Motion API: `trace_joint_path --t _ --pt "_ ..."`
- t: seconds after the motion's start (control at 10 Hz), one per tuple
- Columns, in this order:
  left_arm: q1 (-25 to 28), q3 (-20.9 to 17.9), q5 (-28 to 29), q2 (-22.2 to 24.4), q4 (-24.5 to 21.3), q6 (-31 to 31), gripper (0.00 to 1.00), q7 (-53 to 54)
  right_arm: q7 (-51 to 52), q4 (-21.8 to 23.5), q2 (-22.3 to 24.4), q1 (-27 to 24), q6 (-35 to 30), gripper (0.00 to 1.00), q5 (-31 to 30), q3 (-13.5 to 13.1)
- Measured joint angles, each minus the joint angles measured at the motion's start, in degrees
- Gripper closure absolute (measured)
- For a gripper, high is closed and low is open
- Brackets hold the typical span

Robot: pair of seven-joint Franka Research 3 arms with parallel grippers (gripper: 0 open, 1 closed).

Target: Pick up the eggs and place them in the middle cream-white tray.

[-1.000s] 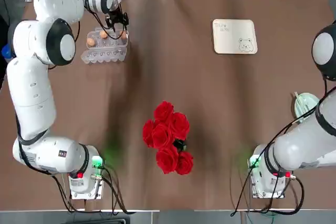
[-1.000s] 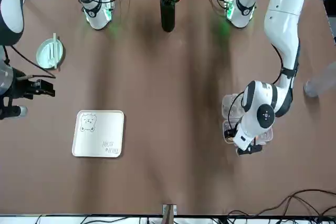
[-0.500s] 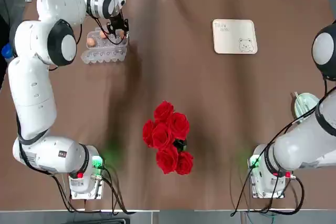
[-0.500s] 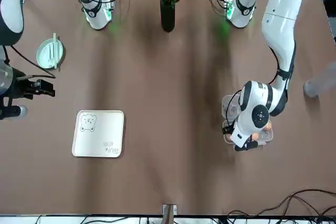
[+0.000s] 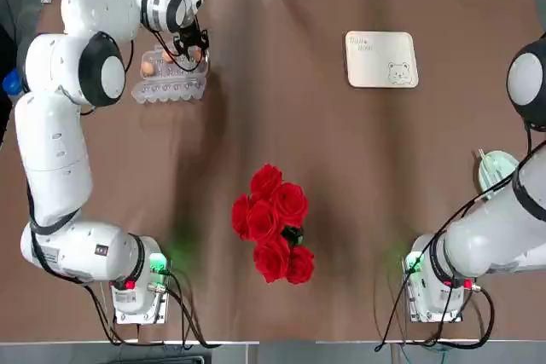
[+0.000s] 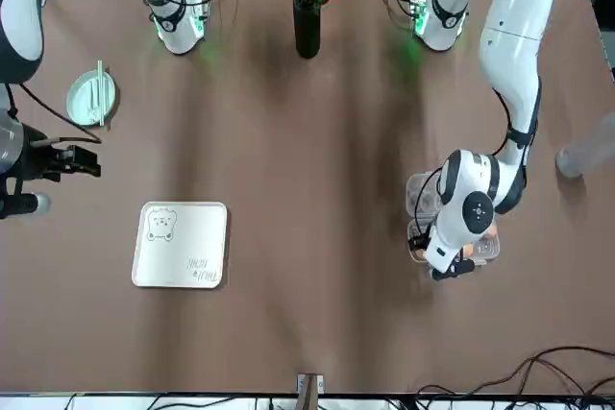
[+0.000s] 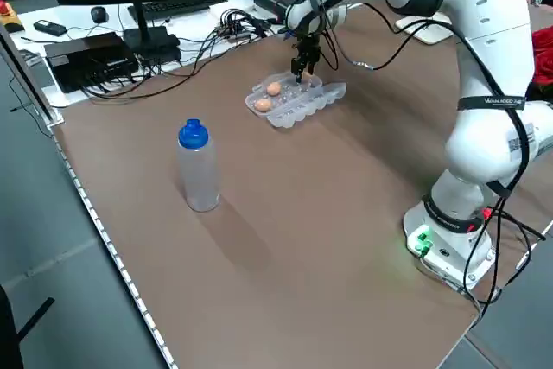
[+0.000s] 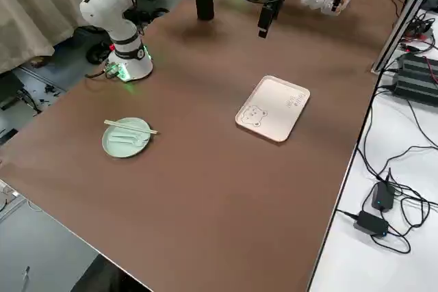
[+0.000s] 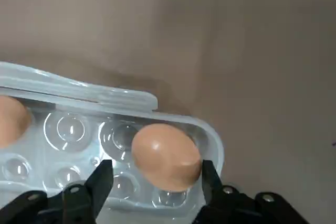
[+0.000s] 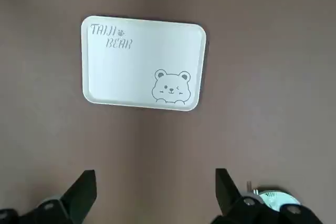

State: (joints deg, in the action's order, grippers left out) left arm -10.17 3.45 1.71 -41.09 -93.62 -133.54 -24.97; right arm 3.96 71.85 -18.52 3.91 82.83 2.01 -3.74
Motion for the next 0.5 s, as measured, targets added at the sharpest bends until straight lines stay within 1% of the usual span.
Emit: trace_joint_path --t 0.2,0.3,0.4,0.5 --pt "0.0 0.0 0.0 -0.4 0.0 -0.4 0.30 -0.3 0.0 0.0 0.0 0.0 0.0 0.00 0.0 0.0" --pt "0.0 0.0 0.0 -0.5 0.0 -0.5 0.37 -0.6 0.0 0.0 0.0 0.0 0.0 0.00 0.0 0.0" --pt "0.0 0.0 0.0 -0.5 0.0 -0.6 0.53 -0.8 0.0 0.0 0.0 0.0 0.0 0.00 0.0 0.0" --pt "0.0 0.0 0.0 -0.5 0.1 -0.7 0.53 -1.6 0.0 0.0 0.0 0.1 -0.1 0.00 0.0 0.0"
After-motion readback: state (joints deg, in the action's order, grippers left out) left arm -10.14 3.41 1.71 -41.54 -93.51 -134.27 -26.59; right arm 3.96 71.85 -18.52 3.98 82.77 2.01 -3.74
